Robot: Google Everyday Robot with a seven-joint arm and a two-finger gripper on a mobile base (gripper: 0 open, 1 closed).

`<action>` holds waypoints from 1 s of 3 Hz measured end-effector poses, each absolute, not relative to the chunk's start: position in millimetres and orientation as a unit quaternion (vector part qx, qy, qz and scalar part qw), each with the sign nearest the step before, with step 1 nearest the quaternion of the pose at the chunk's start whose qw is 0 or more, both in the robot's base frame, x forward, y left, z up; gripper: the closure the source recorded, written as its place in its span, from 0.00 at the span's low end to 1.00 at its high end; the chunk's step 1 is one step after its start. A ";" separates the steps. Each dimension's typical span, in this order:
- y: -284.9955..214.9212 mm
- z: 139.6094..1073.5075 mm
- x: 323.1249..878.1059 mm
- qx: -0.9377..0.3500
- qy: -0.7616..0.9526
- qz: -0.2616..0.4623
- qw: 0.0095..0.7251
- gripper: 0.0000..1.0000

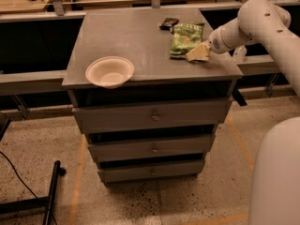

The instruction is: Move green jalapeno chip bag near paper bowl

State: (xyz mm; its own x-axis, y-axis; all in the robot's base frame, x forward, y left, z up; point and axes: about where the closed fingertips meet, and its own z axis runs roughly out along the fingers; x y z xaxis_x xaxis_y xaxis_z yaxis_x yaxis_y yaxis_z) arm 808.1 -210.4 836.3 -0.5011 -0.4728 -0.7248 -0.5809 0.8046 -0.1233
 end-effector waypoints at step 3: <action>-210.3 837.1 808.1 -0.305 0.864 0.068 0.396 1.00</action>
Offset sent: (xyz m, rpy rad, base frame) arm -0.0243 0.1771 0.1566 0.0784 -0.5630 0.6637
